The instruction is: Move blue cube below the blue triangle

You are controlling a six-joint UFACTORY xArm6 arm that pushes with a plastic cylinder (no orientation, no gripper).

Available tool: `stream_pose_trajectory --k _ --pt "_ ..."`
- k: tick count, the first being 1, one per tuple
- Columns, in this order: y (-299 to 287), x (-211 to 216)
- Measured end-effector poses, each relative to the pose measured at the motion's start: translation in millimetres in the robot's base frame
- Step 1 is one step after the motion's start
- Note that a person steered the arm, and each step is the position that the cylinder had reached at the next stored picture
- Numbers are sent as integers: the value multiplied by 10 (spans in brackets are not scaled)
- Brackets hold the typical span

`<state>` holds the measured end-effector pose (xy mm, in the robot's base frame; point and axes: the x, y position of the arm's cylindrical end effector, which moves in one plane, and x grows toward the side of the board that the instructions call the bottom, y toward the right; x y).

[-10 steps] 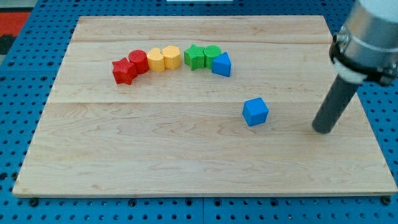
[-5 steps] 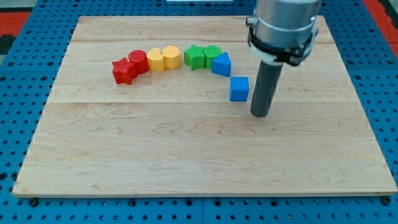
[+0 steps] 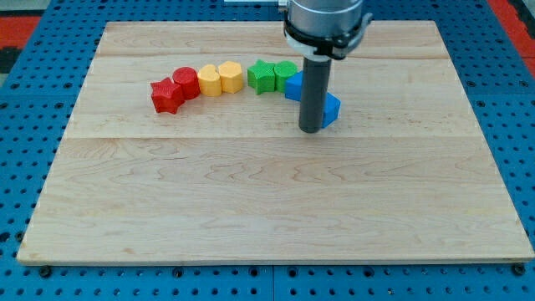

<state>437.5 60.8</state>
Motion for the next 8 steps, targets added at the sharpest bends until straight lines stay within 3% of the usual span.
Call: stream_pose_trajectory --k 1,2,3,8 --pt "268 262" --pt "410 128" --pt "403 -93" --pt "108 -115"
